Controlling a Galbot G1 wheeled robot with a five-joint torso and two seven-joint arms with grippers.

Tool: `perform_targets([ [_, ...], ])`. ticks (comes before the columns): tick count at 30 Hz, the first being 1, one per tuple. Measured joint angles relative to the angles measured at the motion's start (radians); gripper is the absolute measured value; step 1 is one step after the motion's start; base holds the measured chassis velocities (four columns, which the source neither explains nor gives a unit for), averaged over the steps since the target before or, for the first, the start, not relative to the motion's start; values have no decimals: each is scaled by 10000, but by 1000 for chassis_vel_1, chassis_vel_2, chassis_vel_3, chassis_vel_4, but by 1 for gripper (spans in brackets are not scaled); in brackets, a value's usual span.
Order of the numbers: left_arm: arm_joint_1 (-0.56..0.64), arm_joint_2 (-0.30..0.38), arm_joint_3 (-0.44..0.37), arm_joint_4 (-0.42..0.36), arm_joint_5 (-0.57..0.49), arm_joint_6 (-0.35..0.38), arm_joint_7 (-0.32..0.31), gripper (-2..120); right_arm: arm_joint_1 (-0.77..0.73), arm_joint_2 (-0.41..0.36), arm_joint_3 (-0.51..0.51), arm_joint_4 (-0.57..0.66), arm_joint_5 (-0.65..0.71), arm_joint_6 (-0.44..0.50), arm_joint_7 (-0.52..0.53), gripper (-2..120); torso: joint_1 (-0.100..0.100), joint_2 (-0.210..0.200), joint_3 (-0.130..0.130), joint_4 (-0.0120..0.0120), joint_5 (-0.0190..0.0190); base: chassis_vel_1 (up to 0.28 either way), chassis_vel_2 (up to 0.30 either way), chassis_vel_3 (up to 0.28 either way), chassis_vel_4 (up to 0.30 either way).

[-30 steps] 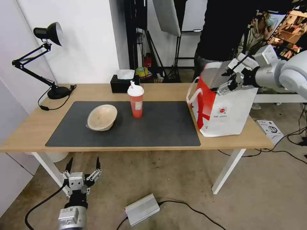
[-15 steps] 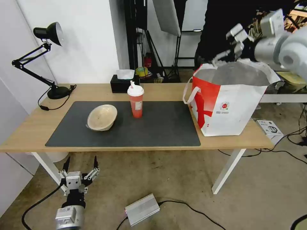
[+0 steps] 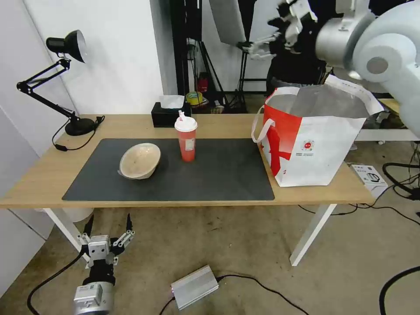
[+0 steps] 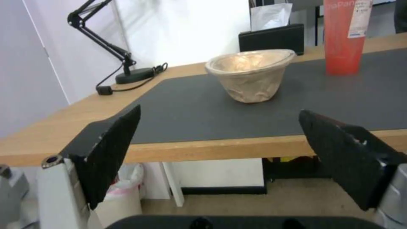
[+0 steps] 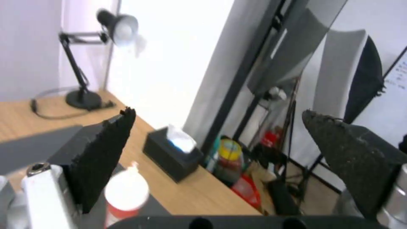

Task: Pick up the trash from the table and place it into the takeout bag.

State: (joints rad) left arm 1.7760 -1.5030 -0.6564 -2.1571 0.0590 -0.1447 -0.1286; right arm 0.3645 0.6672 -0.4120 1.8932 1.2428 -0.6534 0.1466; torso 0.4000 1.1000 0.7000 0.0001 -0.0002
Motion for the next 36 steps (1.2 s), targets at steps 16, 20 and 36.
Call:
perform_targets([
  [16,-54,-18,-42,122,-15,1,-8,100,-3579,-2370,2688,2944,-1893,452,1234,100,-1,0,-1,-3,8,0,0,0,0],
  [20,-133,-66,-34,181,-19,1,-9,100,-5704,-3169,3649,3901,-2534,994,2457,100,-2,1,-1,-4,3,0,0,0,0],
  [36,3,-349,-124,143,52,-55,-9,100,-10088,-2500,5757,4636,-3650,1619,3720,100,-1,0,0,2,1,0,0,0,0],
])
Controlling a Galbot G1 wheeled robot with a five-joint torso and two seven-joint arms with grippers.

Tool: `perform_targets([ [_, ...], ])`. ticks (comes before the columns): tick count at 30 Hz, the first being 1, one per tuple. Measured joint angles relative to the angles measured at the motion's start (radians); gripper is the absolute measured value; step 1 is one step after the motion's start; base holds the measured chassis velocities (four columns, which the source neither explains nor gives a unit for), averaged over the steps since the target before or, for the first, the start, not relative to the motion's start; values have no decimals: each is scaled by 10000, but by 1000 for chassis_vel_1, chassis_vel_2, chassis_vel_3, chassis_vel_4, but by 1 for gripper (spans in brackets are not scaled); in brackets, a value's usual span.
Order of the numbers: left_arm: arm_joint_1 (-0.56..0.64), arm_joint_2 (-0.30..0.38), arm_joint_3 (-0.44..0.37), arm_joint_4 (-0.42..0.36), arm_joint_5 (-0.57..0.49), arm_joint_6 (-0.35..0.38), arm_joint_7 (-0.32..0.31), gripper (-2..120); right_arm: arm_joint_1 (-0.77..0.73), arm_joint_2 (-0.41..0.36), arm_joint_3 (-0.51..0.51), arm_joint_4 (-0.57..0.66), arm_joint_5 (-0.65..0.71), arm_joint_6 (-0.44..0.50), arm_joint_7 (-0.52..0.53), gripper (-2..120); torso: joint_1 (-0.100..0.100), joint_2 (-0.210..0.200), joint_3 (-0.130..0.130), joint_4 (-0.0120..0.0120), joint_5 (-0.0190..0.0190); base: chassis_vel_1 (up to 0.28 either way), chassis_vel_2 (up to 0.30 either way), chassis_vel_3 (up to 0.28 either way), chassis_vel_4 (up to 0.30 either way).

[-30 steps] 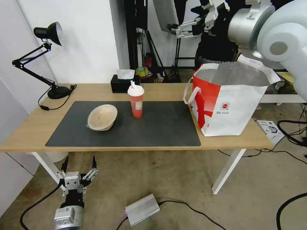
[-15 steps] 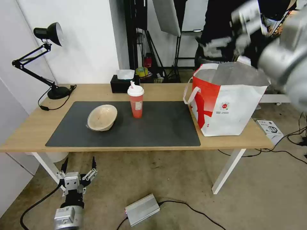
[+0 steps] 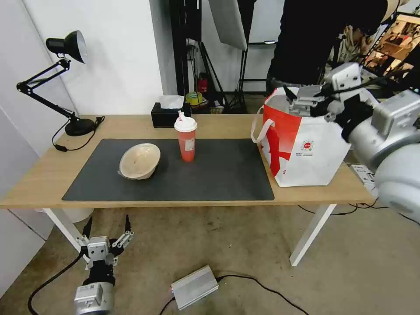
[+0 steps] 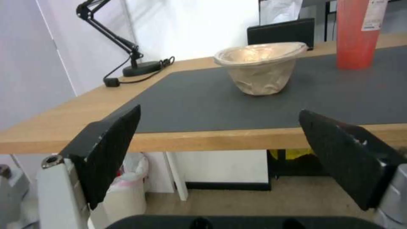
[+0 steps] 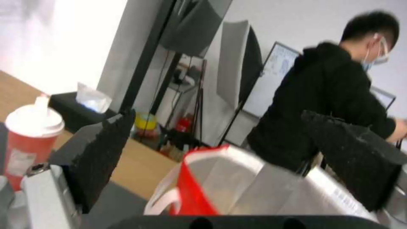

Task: Pick up the trash from the table and place it into the takeout bag.

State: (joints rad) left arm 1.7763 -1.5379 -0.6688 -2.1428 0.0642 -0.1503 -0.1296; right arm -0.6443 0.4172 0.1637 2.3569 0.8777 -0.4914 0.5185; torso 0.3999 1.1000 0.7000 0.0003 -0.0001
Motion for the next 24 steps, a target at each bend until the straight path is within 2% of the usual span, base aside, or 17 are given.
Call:
perform_targets([
  [4,0,-42,0,33,37,-16,0,100,-2196,776,1013,335,-735,151,176,100,0,1,0,-3,1,0,0,0,0],
  [6,-3,-45,0,42,43,-15,0,100,-2515,914,1149,400,-881,198,185,100,-1,0,-1,-4,2,0,0,0,0],
  [9,-33,-66,5,81,68,-17,-3,100,-3913,1676,1748,743,-1510,344,231,100,-1,0,-1,-3,-1,0,0,0,0],
  [10,-33,-66,5,81,68,-17,-3,100,-3913,1676,1748,743,-1510,344,231,100,-1,0,-1,-3,-1,0,0,0,0],
  [13,-52,-87,20,117,92,-20,-4,100,-5338,2511,2003,854,-2181,667,262,100,0,0,-1,-2,0,0,0,0,0],
  [15,-53,-91,25,124,98,-20,-3,100,-5654,2717,2025,855,-2355,778,262,100,0,0,-1,-3,2,0,0,0,0],
  [19,-49,-95,27,161,108,-30,-3,100,-7011,3663,2055,668,-3505,1650,-38,100,0,0,-1,-3,1,0,0,0,0],
  [24,-49,-80,14,174,109,-35,-3,100,-7821,4266,1881,582,-4302,2059,-176,100,-1,0,-1,-3,1,0,0,0,0],
])
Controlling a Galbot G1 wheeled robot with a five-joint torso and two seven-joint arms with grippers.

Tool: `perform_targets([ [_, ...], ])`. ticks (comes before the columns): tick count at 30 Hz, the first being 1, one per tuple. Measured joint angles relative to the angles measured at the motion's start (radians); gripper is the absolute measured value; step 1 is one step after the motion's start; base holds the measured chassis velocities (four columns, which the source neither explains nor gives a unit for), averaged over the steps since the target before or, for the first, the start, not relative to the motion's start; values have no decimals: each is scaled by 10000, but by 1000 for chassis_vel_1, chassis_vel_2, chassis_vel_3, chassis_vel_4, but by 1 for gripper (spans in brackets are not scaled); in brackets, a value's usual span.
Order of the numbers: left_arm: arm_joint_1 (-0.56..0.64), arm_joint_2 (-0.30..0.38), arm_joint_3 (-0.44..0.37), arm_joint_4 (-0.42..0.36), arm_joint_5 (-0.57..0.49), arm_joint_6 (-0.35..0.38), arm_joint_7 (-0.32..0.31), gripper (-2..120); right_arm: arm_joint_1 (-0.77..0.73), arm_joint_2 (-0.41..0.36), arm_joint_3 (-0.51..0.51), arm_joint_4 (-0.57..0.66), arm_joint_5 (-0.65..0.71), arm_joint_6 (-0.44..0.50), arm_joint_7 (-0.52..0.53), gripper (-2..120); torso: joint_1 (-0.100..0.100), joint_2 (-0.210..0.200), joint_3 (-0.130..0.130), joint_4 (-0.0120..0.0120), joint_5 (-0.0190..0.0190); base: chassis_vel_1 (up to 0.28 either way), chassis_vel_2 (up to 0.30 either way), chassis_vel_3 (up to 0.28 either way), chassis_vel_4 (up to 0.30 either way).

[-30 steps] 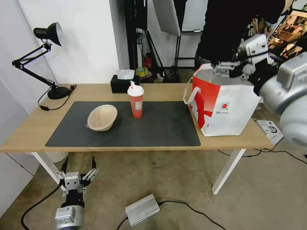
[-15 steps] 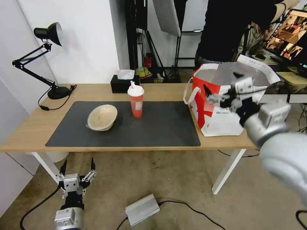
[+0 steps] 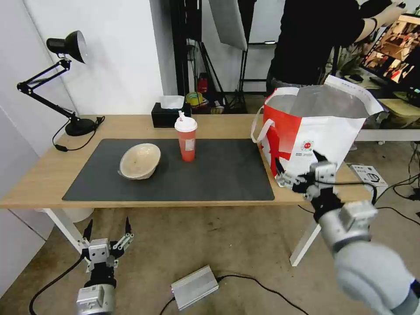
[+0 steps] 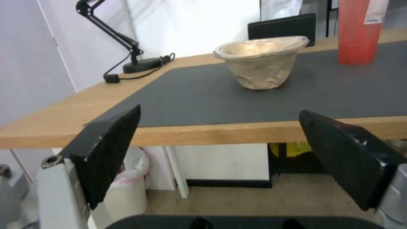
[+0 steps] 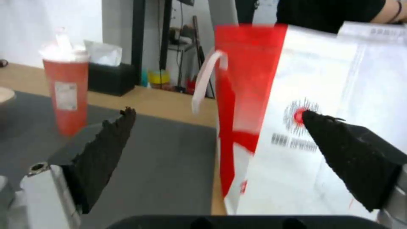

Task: Pick up the trash from the table and place it into the takeout bag.

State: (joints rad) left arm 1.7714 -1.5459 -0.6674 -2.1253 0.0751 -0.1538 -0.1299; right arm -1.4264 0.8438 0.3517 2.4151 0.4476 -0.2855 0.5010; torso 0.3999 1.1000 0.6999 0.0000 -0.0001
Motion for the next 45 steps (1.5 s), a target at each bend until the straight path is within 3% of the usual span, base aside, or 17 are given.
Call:
perform_targets([
  [9,2,47,-6,69,-28,-22,-3,100,-1155,830,-591,-418,-1308,790,145,100,0,0,0,0,-1,0,0,0,0],
  [24,-54,102,0,247,-61,-47,-6,100,-1693,935,-744,-2037,-2154,2819,46,100,2,-1,1,0,1,0,0,0,0],
  [45,-69,87,-15,256,-54,-51,-6,100,-1740,1242,-882,-2619,-2060,2873,856,100,1,0,1,-1,1,0,0,0,0],
])
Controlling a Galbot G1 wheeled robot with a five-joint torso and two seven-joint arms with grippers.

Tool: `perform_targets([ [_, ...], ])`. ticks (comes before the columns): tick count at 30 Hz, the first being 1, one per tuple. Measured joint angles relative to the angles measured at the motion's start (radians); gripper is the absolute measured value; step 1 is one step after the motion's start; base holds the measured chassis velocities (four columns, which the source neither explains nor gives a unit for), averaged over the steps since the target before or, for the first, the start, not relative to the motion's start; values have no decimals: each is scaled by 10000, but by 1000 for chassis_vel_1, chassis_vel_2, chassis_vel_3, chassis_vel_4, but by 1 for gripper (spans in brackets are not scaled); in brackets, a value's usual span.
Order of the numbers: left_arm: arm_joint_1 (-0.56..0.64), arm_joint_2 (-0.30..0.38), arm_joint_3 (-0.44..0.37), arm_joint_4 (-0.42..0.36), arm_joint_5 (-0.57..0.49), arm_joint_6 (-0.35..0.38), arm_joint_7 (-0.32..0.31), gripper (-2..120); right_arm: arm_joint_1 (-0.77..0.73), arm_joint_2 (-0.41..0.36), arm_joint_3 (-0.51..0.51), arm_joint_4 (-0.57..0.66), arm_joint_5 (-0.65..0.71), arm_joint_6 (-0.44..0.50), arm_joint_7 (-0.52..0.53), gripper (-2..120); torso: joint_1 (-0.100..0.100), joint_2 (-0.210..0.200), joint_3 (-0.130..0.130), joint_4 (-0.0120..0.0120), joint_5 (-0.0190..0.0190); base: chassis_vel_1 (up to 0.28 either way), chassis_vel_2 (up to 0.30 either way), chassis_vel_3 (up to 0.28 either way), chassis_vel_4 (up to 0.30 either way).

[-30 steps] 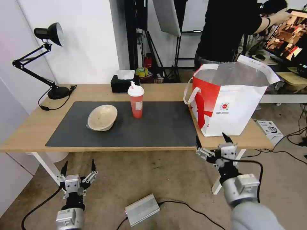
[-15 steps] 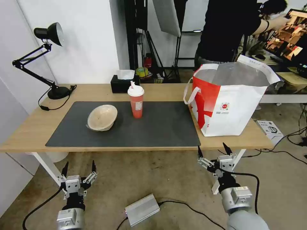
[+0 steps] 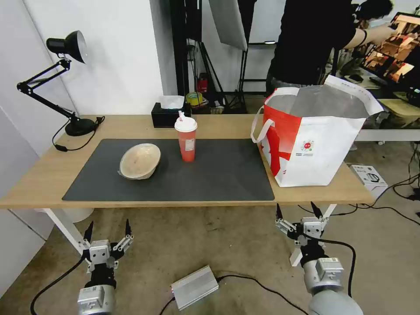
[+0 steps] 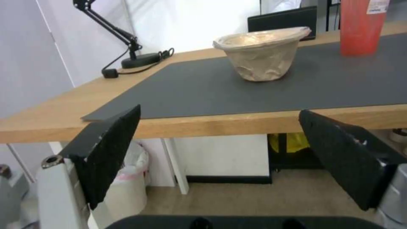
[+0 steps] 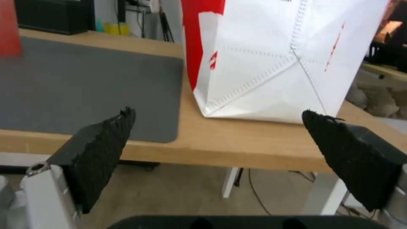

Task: Pick up the trash from the table and place it into the takeout bag.

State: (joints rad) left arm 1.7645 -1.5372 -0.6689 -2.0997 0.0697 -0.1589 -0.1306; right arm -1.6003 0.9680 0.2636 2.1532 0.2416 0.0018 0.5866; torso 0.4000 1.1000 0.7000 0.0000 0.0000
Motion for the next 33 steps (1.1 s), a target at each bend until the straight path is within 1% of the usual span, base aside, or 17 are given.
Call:
perform_targets([
  [10,10,34,-15,8,3,5,0,100,-39,168,-216,-139,10,-22,145,100,0,0,0,0,0,0,0,0,0],
  [17,12,40,4,9,7,7,0,100,4,133,-241,-157,8,-34,146,100,0,0,0,0,0,0,0,0,0],
  [27,3,49,14,12,12,13,1,100,240,-37,-249,-265,3,-58,102,100,0,0,0,0,1,0,0,0,0],
  [33,-10,74,3,10,7,18,0,100,896,-415,-386,-331,201,-11,-267,100,0,0,0,-1,1,0,0,0,0],
])
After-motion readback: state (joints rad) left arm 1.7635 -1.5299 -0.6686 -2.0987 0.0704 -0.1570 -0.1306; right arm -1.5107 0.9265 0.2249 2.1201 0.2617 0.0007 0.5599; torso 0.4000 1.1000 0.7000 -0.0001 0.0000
